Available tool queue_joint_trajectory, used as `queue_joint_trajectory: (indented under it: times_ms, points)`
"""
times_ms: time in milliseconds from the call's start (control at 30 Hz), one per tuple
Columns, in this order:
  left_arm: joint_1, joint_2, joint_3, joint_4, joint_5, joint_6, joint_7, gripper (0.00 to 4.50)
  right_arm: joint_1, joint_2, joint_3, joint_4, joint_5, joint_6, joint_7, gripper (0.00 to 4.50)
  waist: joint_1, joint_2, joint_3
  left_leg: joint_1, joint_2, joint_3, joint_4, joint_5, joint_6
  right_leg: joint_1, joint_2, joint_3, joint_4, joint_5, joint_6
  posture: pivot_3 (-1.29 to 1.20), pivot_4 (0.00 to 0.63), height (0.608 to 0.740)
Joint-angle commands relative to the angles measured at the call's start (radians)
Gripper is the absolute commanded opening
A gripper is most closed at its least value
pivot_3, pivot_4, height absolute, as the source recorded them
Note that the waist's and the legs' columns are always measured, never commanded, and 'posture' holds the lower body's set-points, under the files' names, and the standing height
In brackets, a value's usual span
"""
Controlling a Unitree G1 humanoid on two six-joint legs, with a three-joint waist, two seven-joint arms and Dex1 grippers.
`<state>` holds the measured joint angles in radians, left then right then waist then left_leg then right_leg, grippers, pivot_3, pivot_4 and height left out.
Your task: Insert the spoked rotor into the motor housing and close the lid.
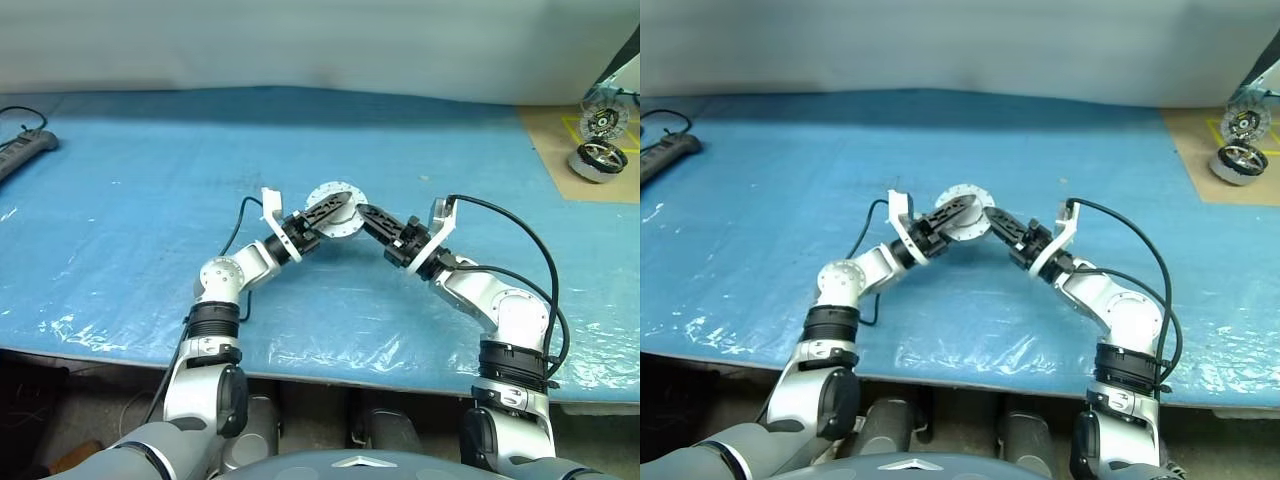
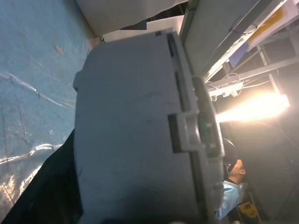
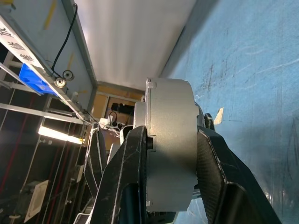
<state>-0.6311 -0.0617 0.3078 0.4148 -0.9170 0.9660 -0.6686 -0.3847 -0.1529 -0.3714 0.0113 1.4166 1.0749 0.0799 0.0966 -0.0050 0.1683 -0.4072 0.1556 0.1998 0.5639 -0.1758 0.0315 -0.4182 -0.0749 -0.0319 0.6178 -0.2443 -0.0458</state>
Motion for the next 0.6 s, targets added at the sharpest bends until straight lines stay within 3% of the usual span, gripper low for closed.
queue_joint_trajectory:
  times_ms: [33, 200, 400, 600]
  points:
    - [-0.01, -0.026, 0.024, -0.017, -0.006, -0.056, 0.055, 4.11, -0.029, -0.001, -0.002, -0.027, 0.05, -0.017, 0.011, 1.07, 0.0, 0.0, 0.0, 0.0, 0.0, 0.0, 0.0, 0.0, 0.0, 0.0, 0.0, 0.0, 0.0, 0.0, 0.0, 0.0, 0.15, 0.74]
    - [-0.012, -0.035, 0.007, -0.031, 0.004, -0.047, 0.119, 2.66, -0.027, -0.002, 0.001, -0.022, 0.045, -0.021, 0.005, 1.07, 0.001, 0.0, 0.0, -0.001, 0.0, 0.0, 0.001, 0.0, 0.0, 0.0, 0.0, 0.0, 0.0, 0.0, 0.001, 0.0, 0.15, 0.74]
    - [0.017, -0.023, 0.023, -0.071, -0.047, -0.032, 0.122, 2.63, -0.035, -0.004, 0.005, -0.015, 0.026, -0.035, -0.004, 1.07, -0.001, 0.0, 0.0, 0.0, 0.0, 0.0, 0.001, 0.0, 0.0, 0.0, 0.0, 0.0, 0.0, 0.0, 0.001, 0.0, 0.15, 0.74]
    - [0.001, -0.001, 0.006, -0.06, -0.033, -0.03, 0.144, 2.63, -0.053, -0.003, 0.059, 0.004, -0.158, -0.125, -0.052, 1.07, -0.002, 0.0, 0.0, 0.0, 0.0, -0.001, 0.001, 0.0, 0.0, 0.0, 0.0, 0.0, 0.0, 0.001, 0.001, 0.0, 0.15, 0.74]
